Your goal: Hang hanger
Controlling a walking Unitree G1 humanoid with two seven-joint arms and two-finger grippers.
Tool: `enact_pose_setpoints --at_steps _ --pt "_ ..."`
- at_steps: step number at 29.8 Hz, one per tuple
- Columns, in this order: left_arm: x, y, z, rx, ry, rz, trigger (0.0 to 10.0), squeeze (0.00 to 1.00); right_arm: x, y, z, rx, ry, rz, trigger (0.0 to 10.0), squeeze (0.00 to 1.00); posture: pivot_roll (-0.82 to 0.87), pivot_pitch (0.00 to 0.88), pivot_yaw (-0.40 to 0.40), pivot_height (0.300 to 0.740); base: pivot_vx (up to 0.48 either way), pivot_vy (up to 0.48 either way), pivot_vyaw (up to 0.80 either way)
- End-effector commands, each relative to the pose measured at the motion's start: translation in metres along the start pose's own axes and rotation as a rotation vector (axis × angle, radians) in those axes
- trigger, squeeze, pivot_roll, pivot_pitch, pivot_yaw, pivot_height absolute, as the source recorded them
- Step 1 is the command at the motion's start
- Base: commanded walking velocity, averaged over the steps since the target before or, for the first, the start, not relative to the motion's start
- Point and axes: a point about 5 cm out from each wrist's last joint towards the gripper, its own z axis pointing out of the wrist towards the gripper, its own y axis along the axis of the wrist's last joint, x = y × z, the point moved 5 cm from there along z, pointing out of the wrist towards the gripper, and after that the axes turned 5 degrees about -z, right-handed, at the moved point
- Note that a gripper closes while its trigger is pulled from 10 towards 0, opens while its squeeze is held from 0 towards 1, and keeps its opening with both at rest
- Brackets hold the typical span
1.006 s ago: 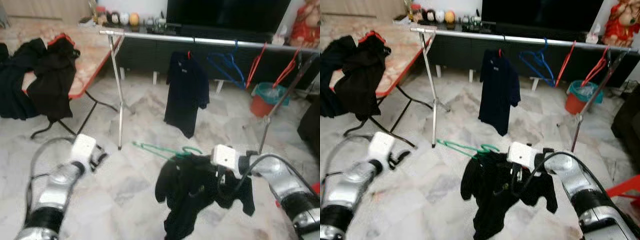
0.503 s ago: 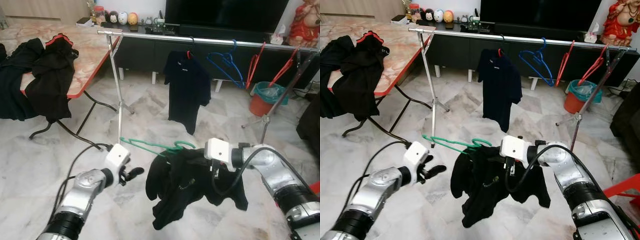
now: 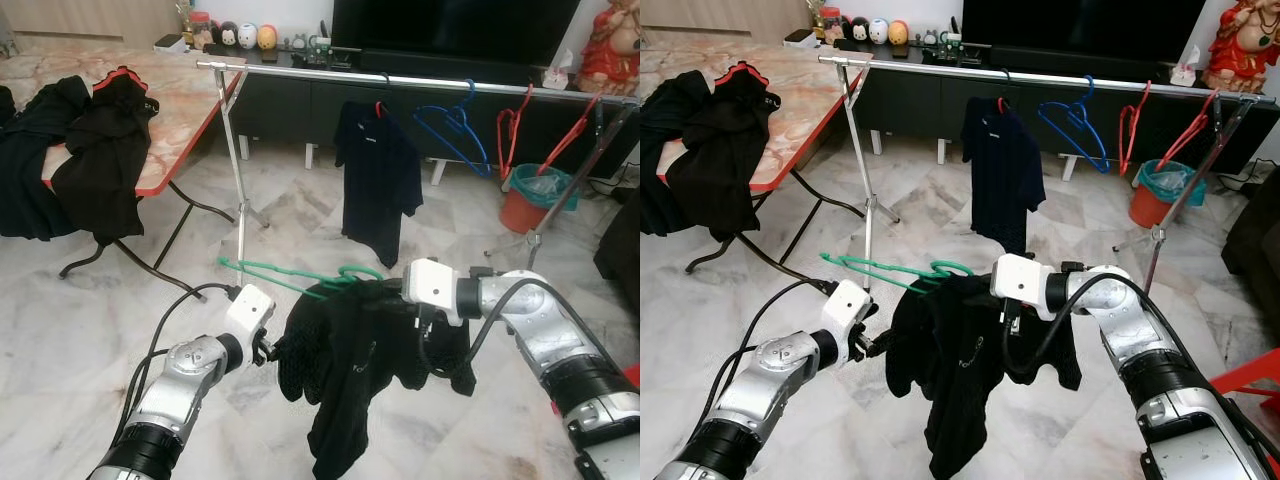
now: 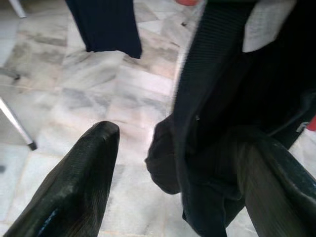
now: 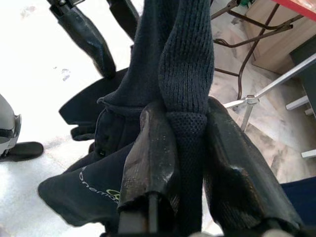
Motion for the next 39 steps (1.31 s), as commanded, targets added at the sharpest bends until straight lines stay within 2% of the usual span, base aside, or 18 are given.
enact_pose_setpoints --at_steps 1,5,9,14,19,28,39 --pt "0.008 0.007 0.0 -0.029 0.045 -0.006 10.0 0.0 -0.021 0.018 -0.009 -0.049 -0.064 -0.042 0.0 0.0 0.05 0.0 -0.042 0.74 0.0 0.0 0.0" --pt "0.012 0.002 -0.002 -0.016 0.064 -0.02 10.0 0.0 -0.026 0.021 -0.011 -0.055 -0.082 -0.044 0.0 0.0 0.04 0.0 -0.039 0.74 0.0 0.0 0.0" --pt "0.019 -0.009 -0.009 0.0 0.082 -0.098 10.0 0.0 -0.037 0.023 -0.014 -0.059 -0.138 -0.041 0.0 0.0 0.04 0.0 -0.036 0.74 0.0 0.0 0.0" --pt "0.014 -0.013 -0.014 -0.01 0.035 -0.127 10.0 0.0 -0.039 0.027 -0.01 -0.073 -0.14 -0.037 0.0 0.0 0.04 0.0 -0.039 0.74 0.0 0.0 0.0" --pt "0.013 -0.018 -0.015 -0.011 0.037 -0.132 10.0 0.0 -0.035 0.033 -0.005 -0.097 -0.114 -0.037 0.0 0.0 0.04 0.0 -0.042 0.74 0.0 0.0 0.0" --pt "0.011 -0.017 -0.013 -0.023 0.029 -0.131 10.0 0.0 -0.031 0.033 -0.008 -0.097 -0.081 -0.035 0.0 0.0 0.04 0.0 -0.044 0.74 0.0 0.0 0.0" --pt "0.006 -0.021 -0.012 -0.028 0.004 -0.15 10.0 0.0 -0.02 0.039 -0.007 -0.143 -0.007 -0.009 0.0 0.0 0.04 0.0 -0.045 0.74 0.0 0.0 0.0"
